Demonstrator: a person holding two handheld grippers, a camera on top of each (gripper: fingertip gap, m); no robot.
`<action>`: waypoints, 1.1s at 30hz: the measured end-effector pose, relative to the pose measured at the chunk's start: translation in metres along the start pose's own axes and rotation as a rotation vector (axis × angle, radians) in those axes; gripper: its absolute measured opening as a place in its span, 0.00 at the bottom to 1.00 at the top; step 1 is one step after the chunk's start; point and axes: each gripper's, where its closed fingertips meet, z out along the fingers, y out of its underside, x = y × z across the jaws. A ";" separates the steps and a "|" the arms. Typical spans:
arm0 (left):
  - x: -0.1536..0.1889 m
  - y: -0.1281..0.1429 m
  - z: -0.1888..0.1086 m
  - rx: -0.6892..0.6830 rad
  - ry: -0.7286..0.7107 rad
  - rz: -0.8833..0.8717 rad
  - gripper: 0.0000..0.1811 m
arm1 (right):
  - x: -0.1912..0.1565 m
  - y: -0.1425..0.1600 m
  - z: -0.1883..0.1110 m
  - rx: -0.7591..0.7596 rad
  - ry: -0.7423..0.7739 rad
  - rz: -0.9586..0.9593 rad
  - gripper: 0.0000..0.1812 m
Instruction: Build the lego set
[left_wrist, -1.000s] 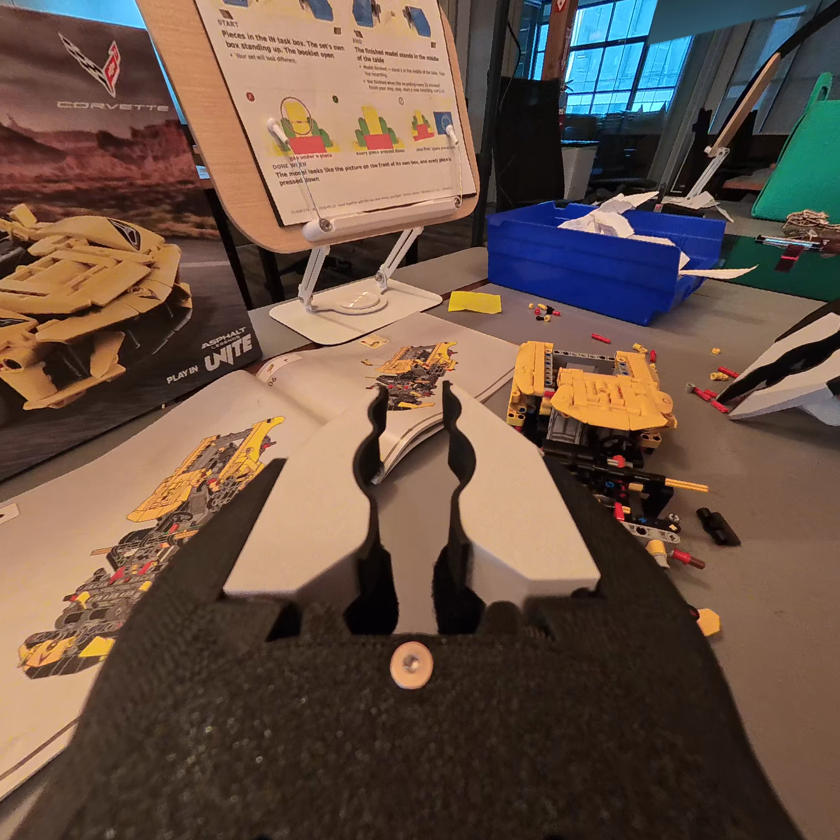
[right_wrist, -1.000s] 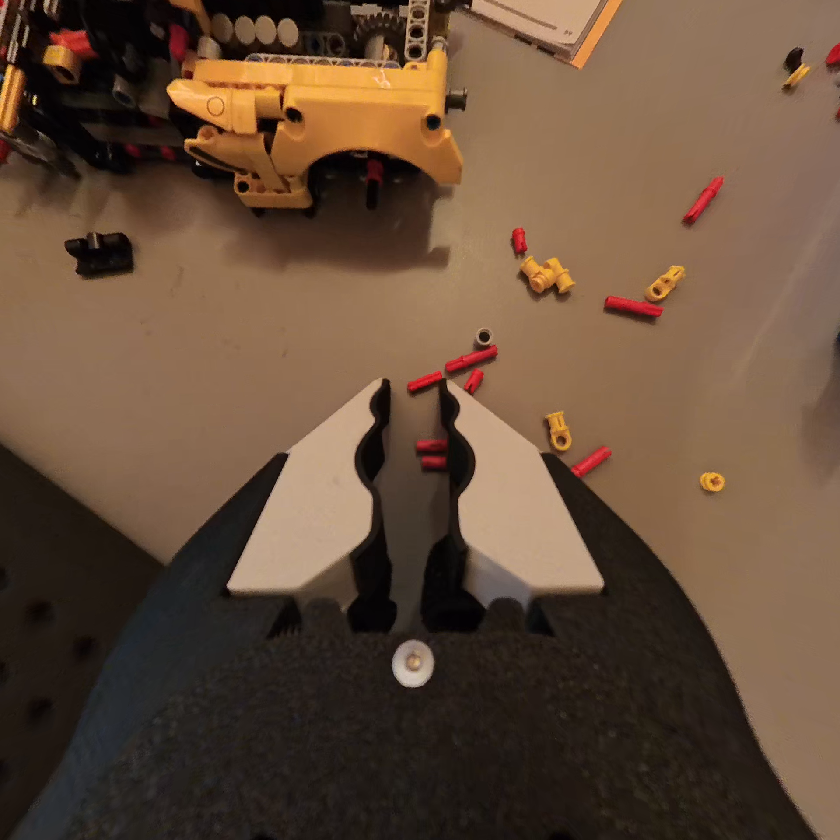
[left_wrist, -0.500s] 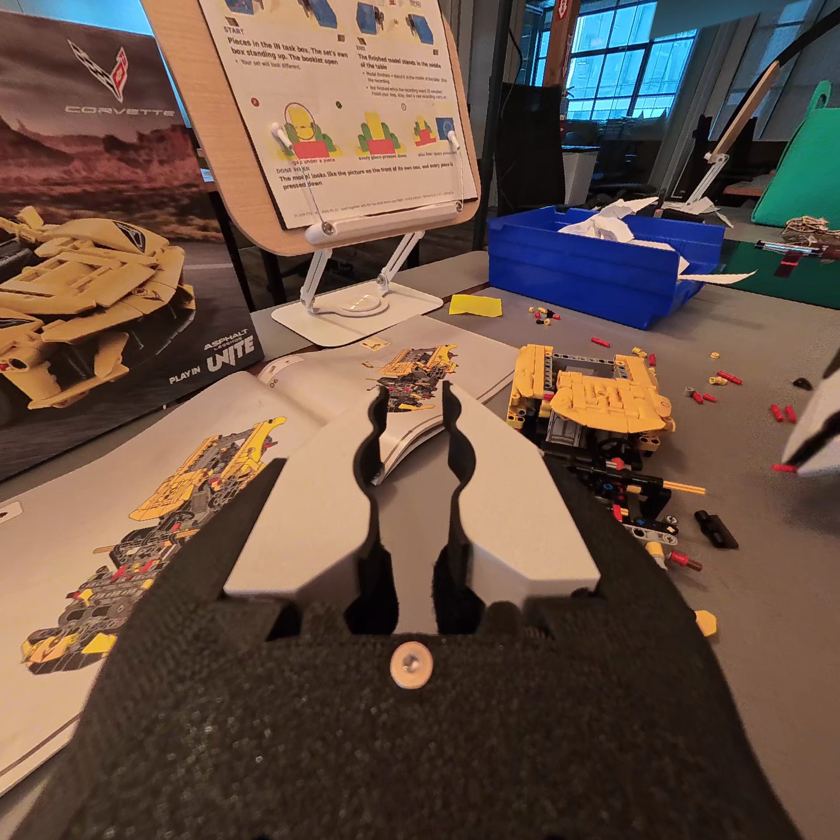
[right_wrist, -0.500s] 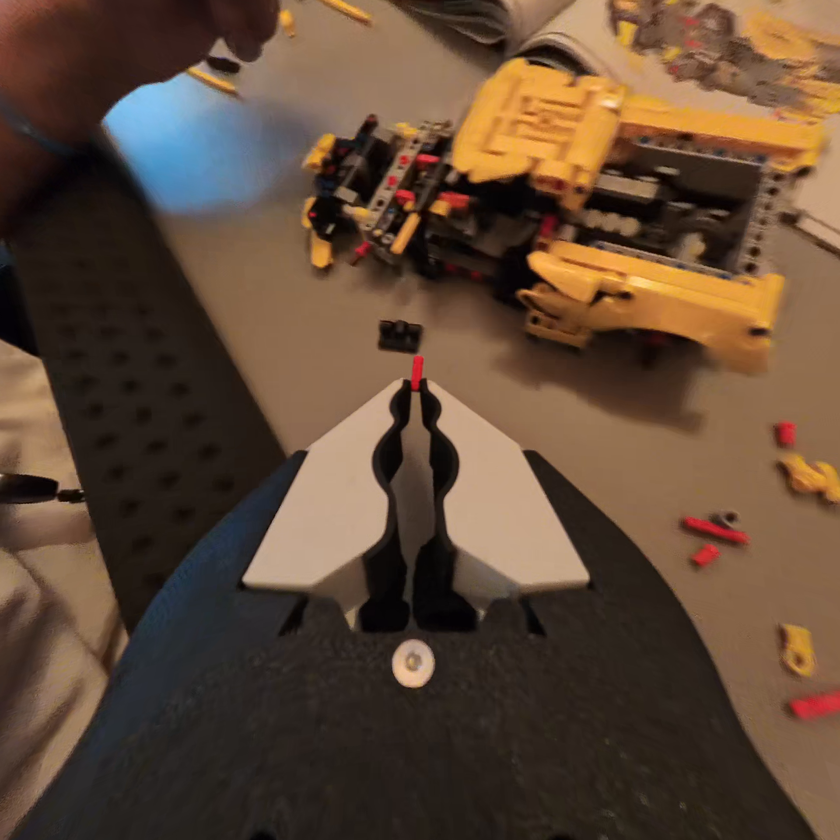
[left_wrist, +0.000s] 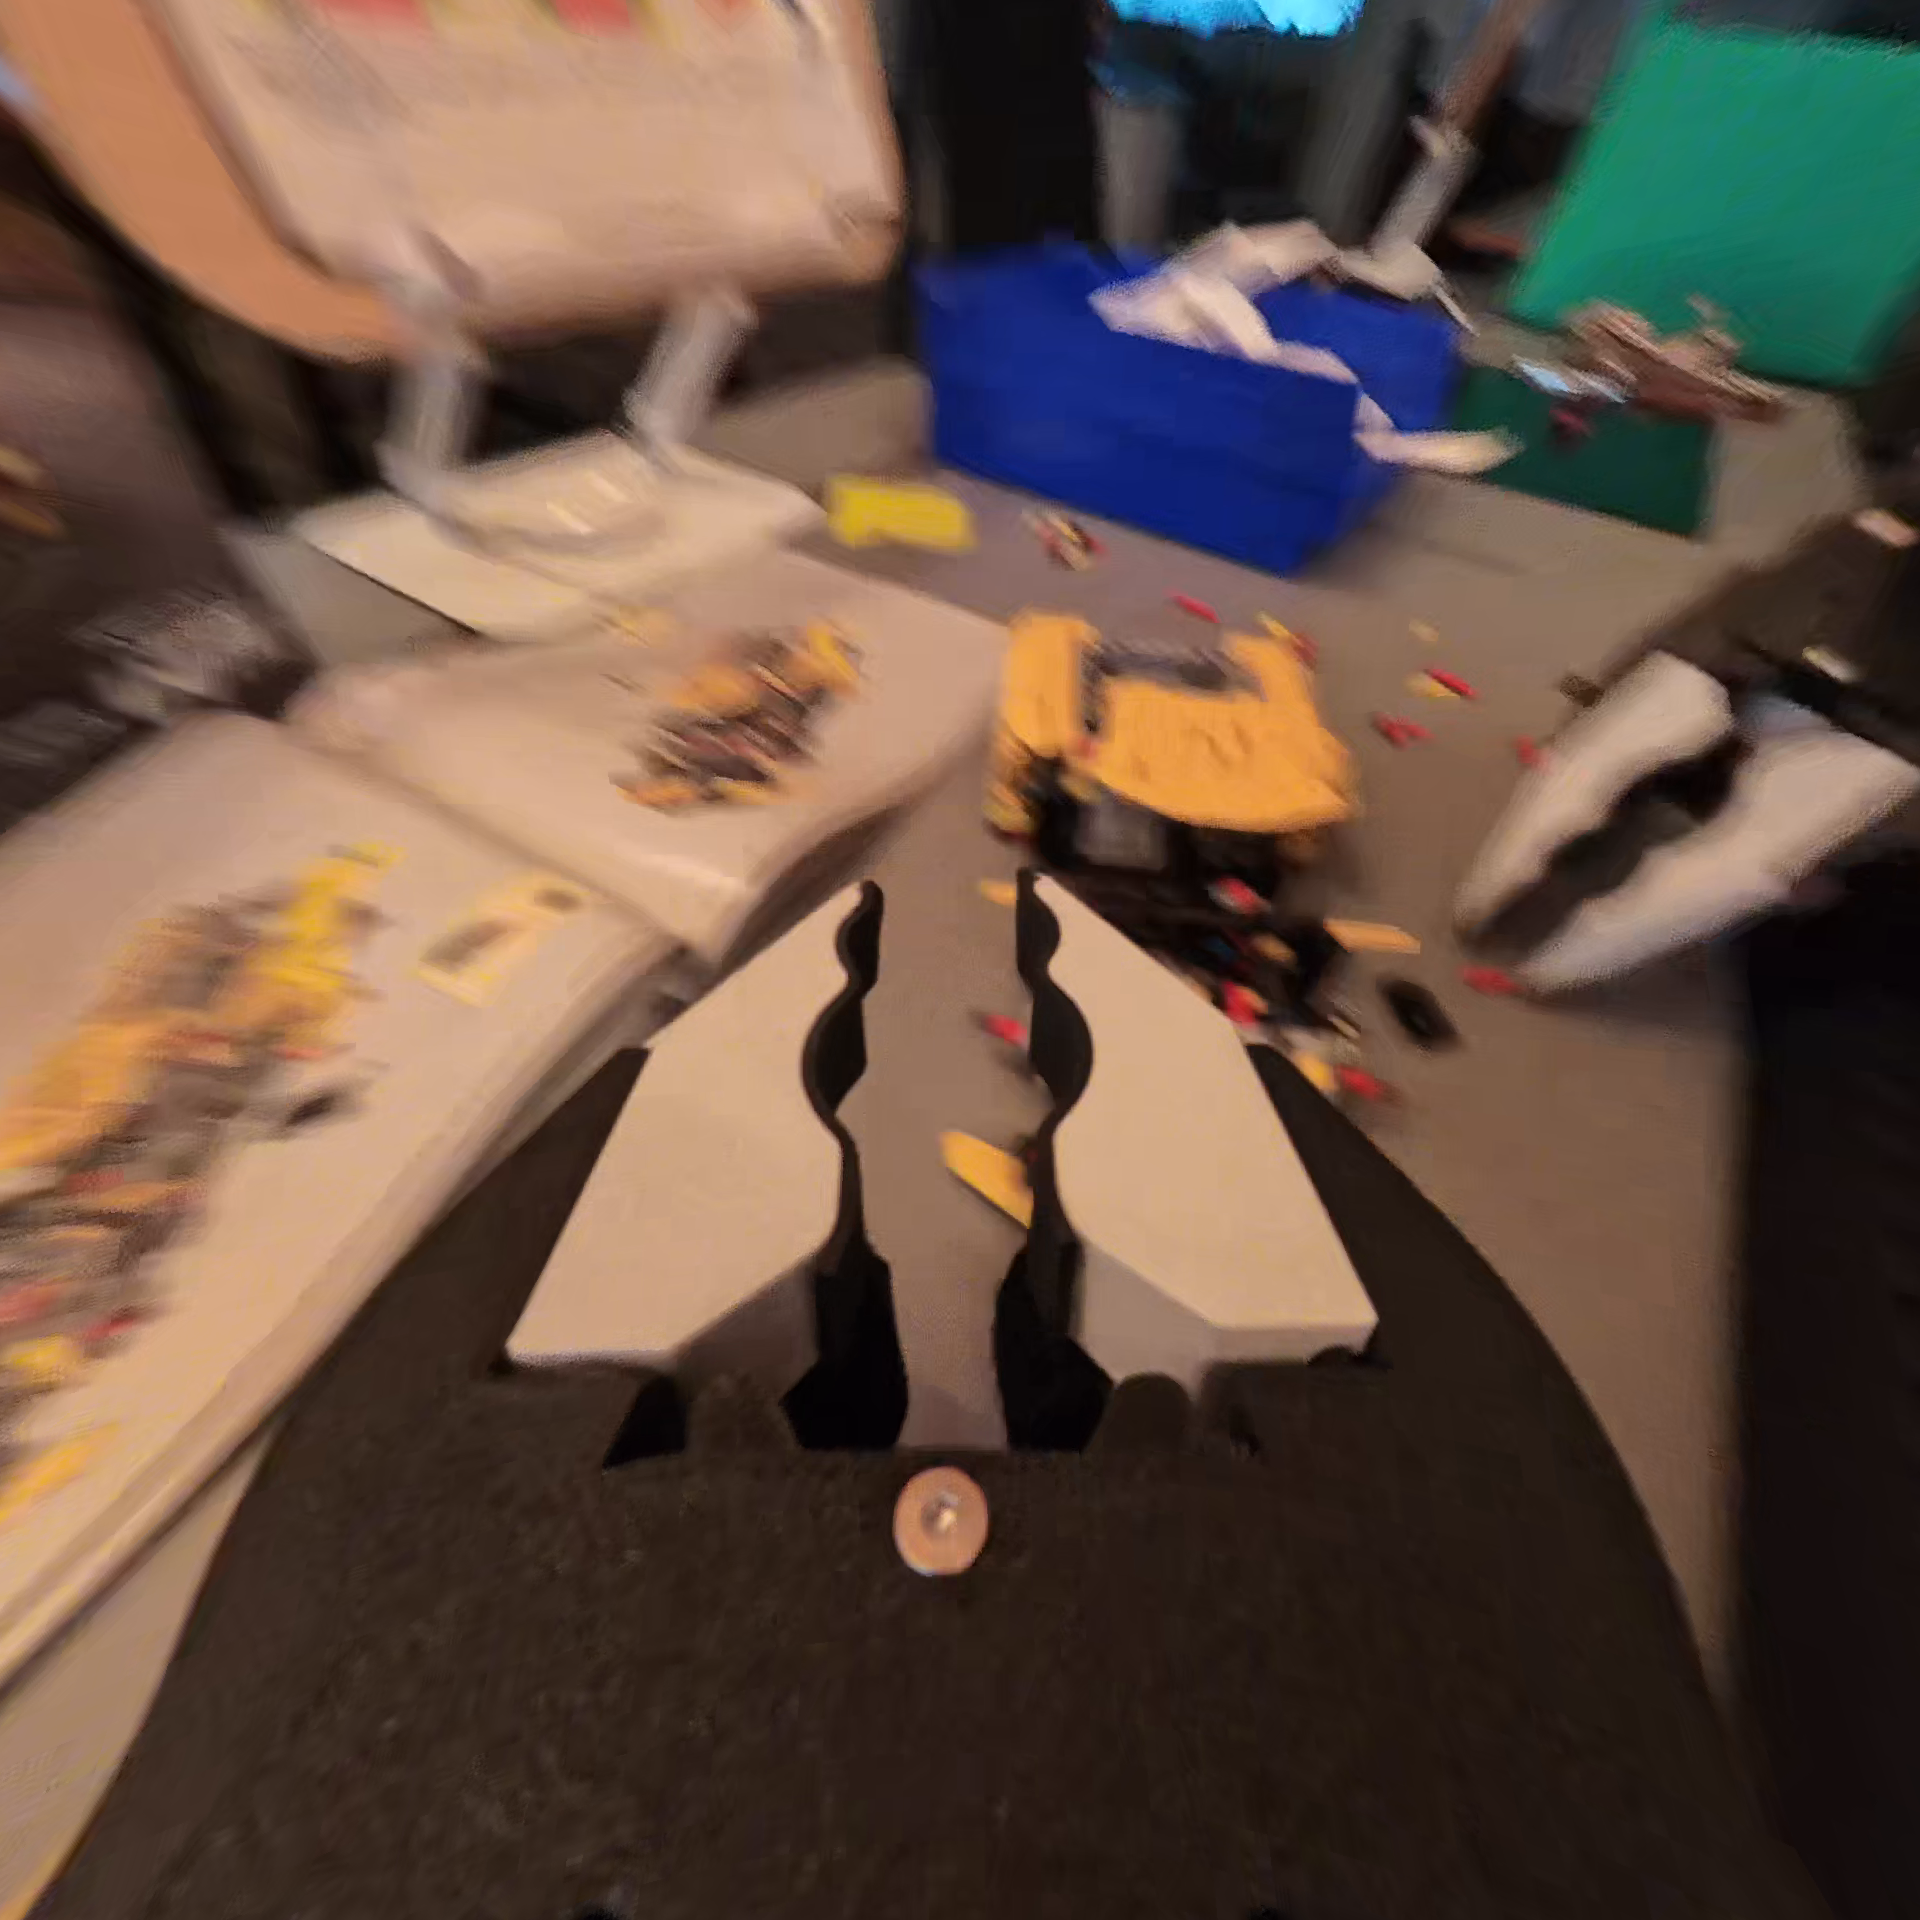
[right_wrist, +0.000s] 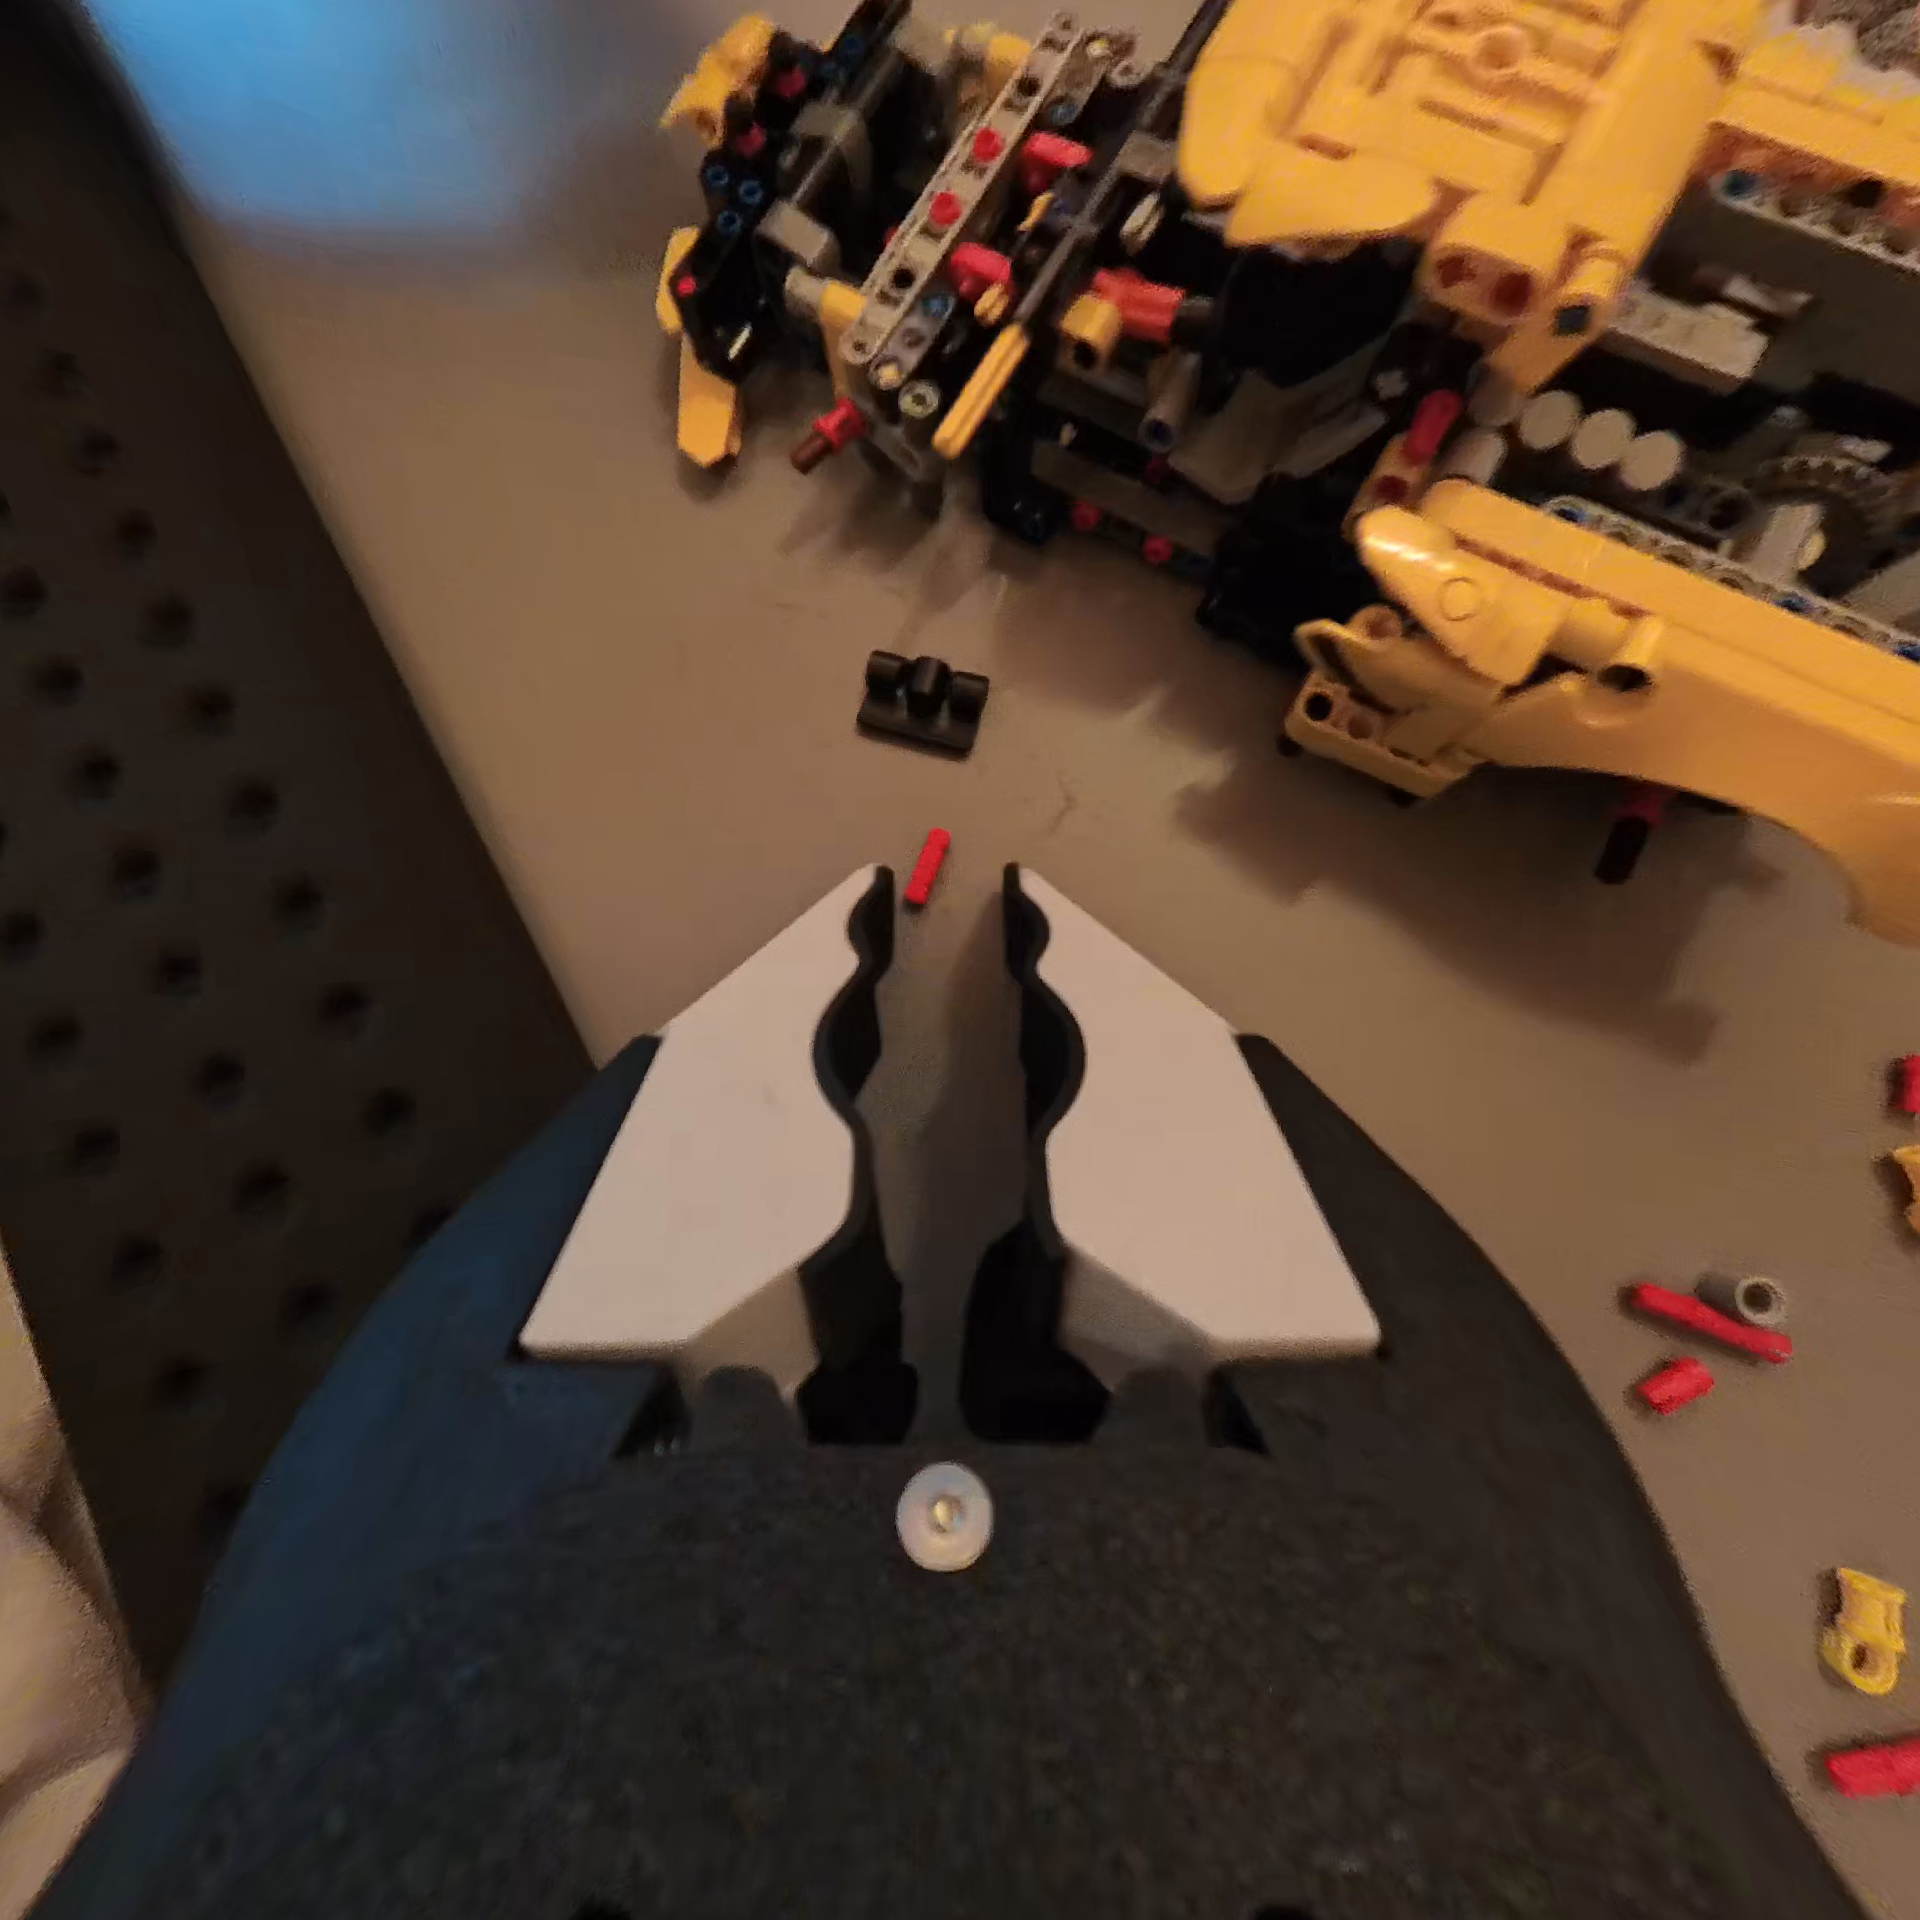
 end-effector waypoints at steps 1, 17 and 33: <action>0.016 0.013 0.002 -0.076 0.098 -0.042 0.19 | 0.003 -0.004 -0.003 0.027 -0.013 0.024 0.14; 0.058 0.080 0.006 -0.426 0.123 0.135 0.45 | 0.090 -0.062 0.000 0.221 0.439 0.158 0.46; -0.040 0.086 -0.053 -0.563 -0.247 0.261 0.43 | 0.122 0.041 -0.131 0.186 0.695 0.454 0.27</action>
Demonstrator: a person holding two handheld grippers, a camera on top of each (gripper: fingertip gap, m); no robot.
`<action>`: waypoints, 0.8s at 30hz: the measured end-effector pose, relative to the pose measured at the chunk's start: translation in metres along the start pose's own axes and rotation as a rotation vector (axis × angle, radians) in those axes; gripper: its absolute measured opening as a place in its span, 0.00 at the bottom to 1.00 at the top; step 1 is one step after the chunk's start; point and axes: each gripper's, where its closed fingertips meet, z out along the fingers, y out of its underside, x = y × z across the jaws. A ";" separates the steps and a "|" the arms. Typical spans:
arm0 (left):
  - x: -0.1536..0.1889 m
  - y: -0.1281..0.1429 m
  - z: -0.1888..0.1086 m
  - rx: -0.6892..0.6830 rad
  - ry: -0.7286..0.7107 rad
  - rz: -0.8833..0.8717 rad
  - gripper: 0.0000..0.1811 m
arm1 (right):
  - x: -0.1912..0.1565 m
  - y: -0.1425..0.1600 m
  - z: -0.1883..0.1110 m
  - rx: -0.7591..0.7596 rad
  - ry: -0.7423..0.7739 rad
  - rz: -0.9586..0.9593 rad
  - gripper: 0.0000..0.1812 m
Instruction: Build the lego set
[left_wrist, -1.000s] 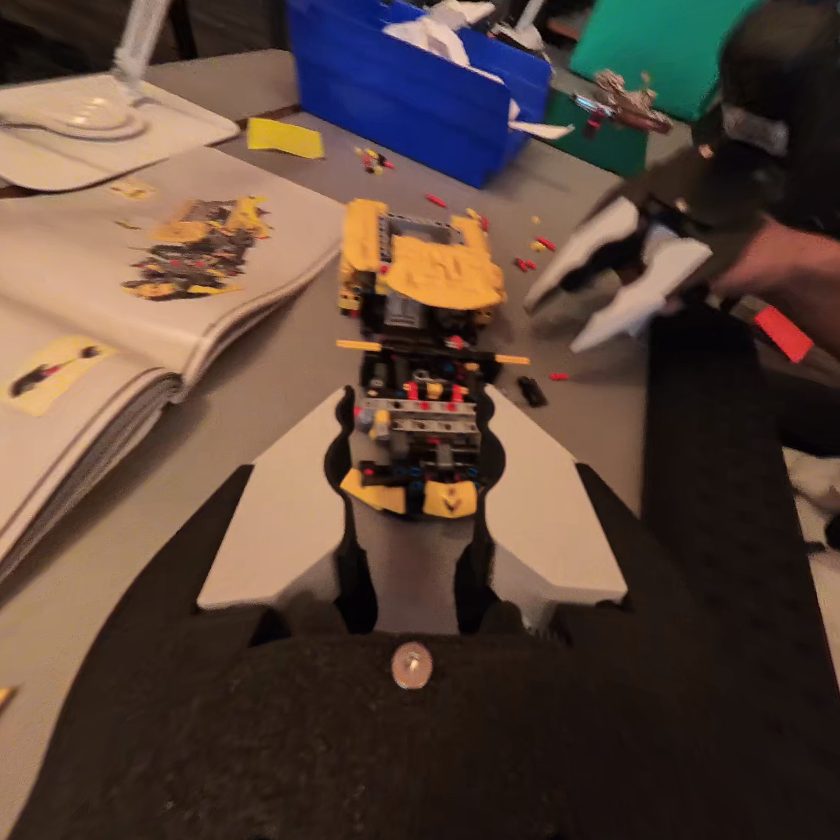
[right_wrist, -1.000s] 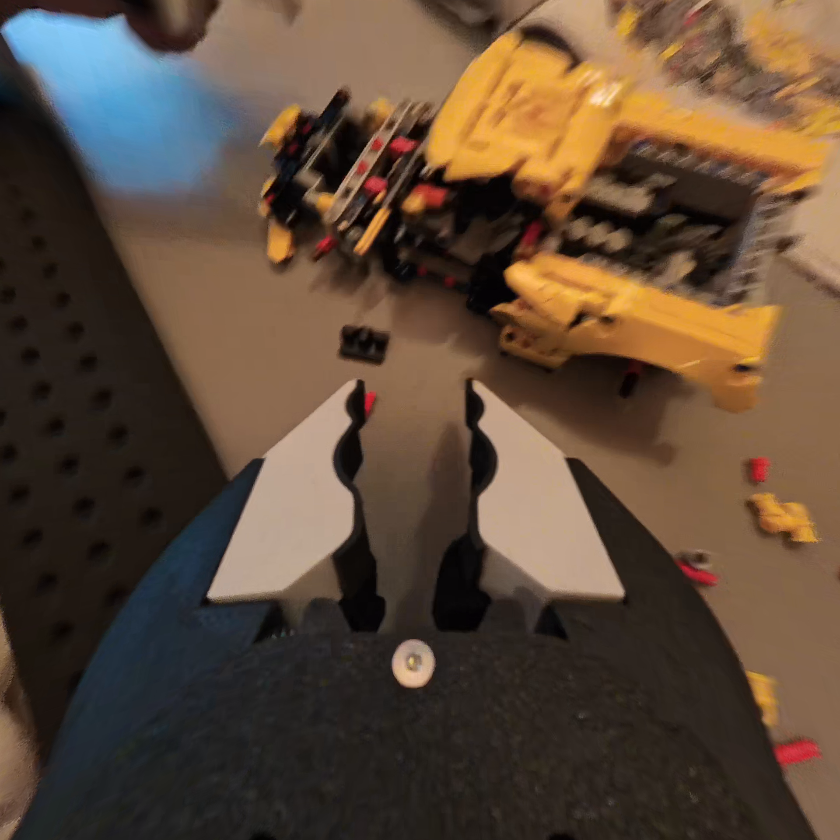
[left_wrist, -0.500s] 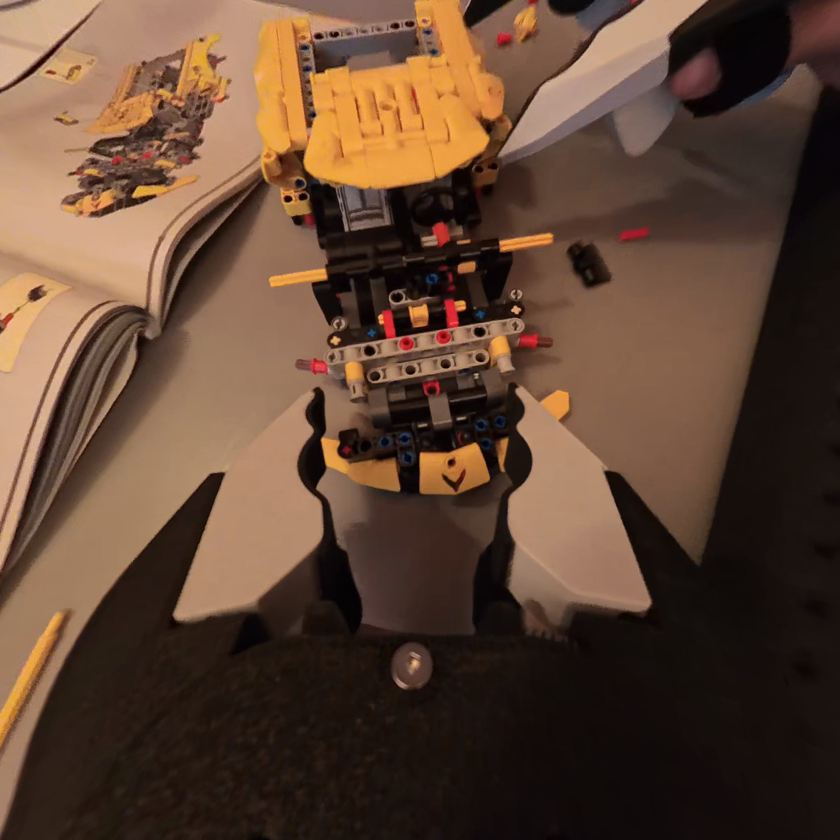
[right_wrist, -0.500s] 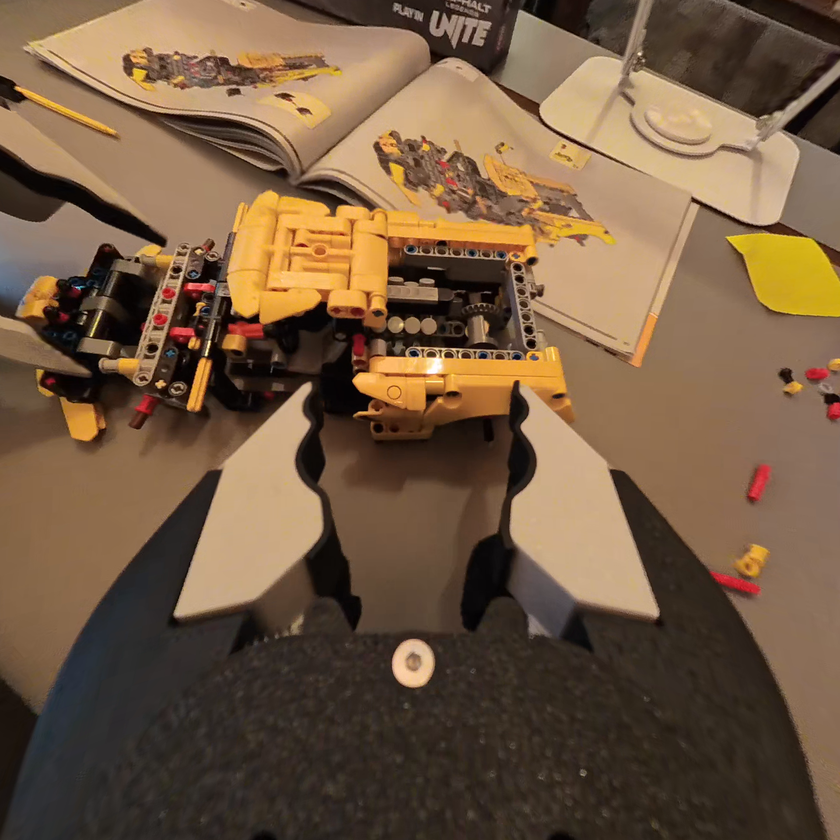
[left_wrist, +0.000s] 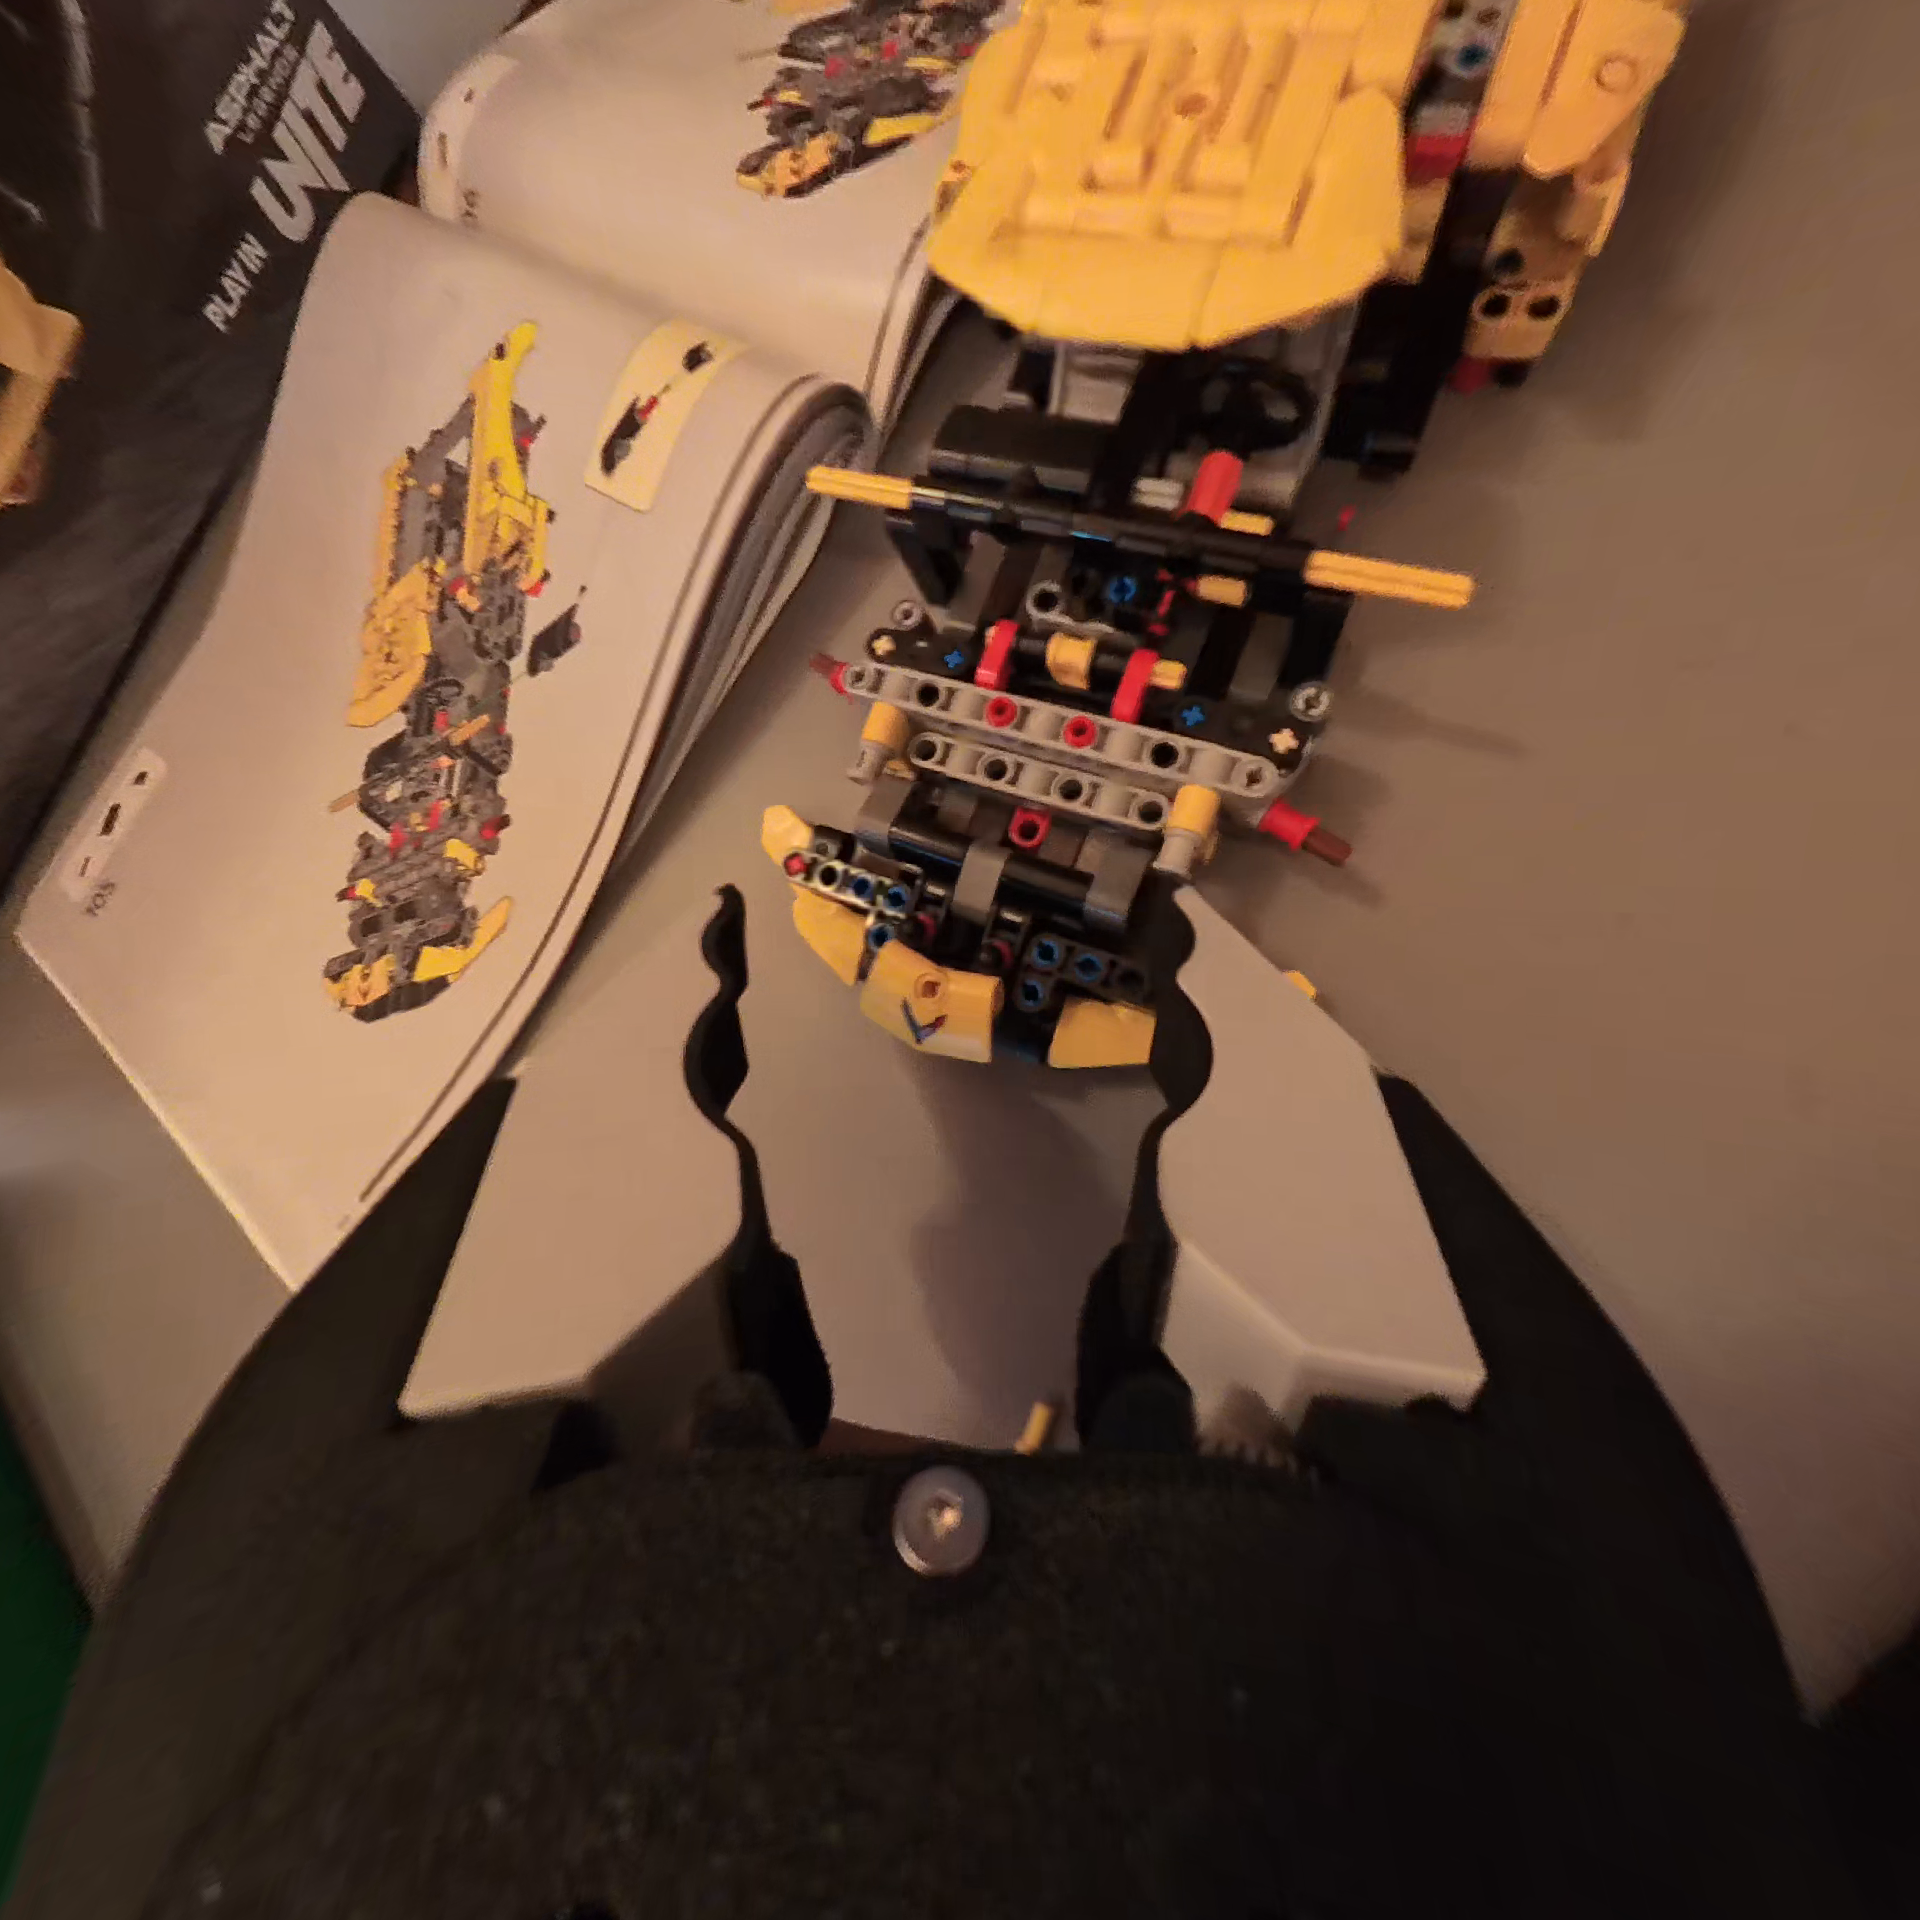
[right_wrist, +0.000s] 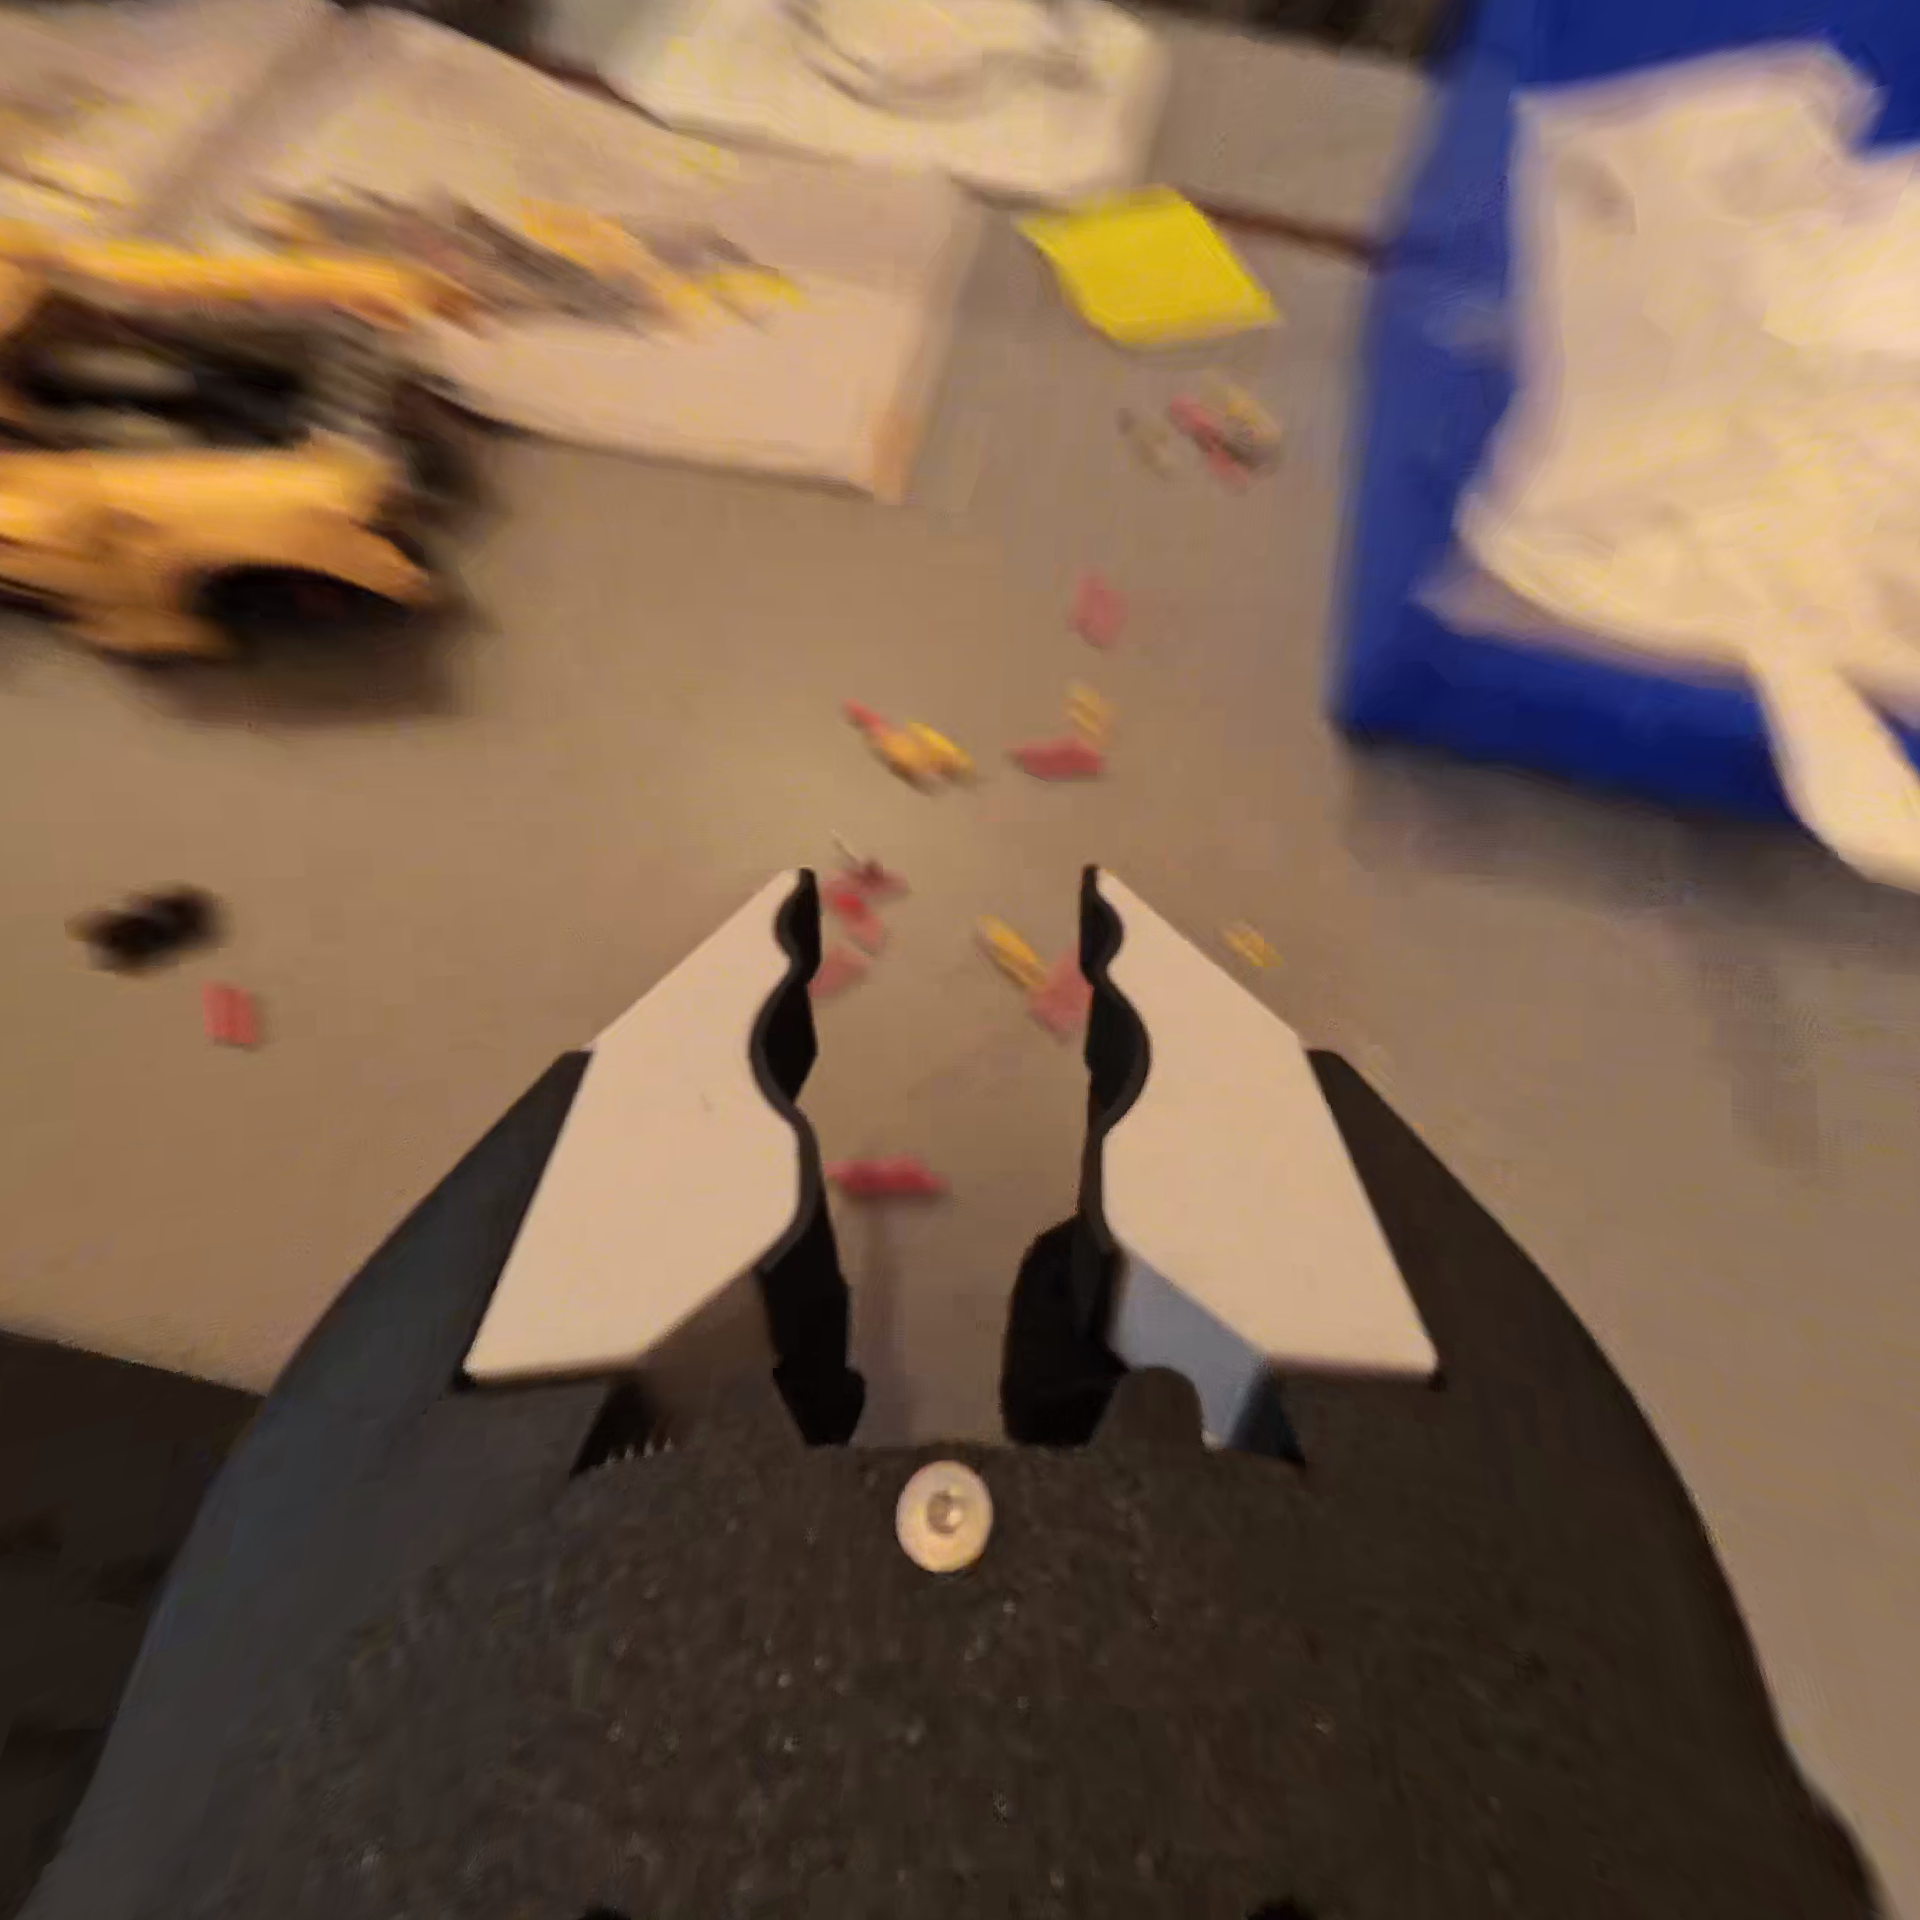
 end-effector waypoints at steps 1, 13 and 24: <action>0.006 0.000 -0.001 -0.002 0.002 0.009 0.42 | 0.030 0.027 -0.009 -0.061 0.059 0.038 0.24; 0.003 0.007 -0.034 0.041 -0.010 -0.112 0.42 | 0.055 0.090 -0.011 -0.181 0.088 0.073 0.10; -0.018 -0.060 -0.076 0.503 -0.142 -0.297 0.30 | -0.126 0.027 -0.008 -0.156 -0.394 -0.110 0.04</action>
